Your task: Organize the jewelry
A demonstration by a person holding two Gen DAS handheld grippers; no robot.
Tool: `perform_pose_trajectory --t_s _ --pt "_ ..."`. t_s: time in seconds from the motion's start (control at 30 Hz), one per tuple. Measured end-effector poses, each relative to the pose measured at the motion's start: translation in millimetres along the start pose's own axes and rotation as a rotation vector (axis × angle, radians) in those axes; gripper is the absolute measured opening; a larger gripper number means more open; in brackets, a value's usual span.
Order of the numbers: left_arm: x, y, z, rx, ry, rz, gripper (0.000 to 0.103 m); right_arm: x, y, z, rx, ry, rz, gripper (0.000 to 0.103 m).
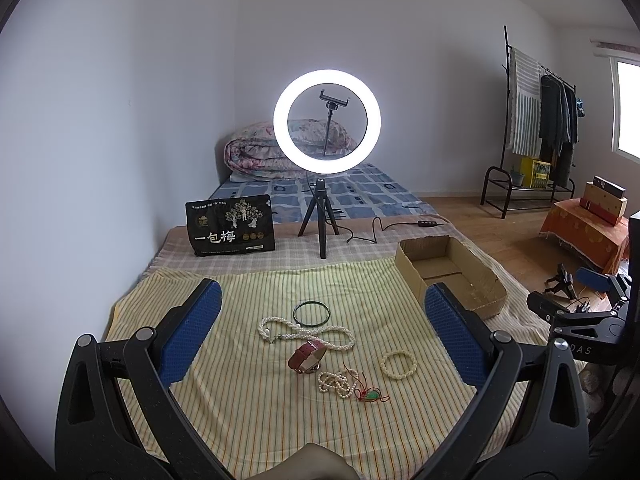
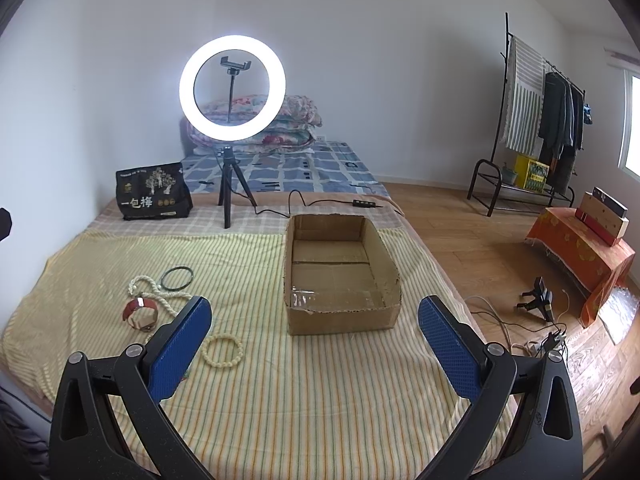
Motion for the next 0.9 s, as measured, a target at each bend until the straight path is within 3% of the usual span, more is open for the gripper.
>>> perform_pose_trajectory --t_s 0.9 --pt "-1.5 0.9 2.7 -0.001 -0.004 0.001 0.103 3.9 3.3 -2.1 -0.001 0.004 0.008 0.103"
Point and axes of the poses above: each gripper's, at about its wrist camera, not at the fingertips, and x roughly the way its jaws point, y to its left, z to its top, the point moved 5 cm from there along x, roughly the way its jaws point, and after that the axes turned 11 degrees about x, right-handed, at the moved point
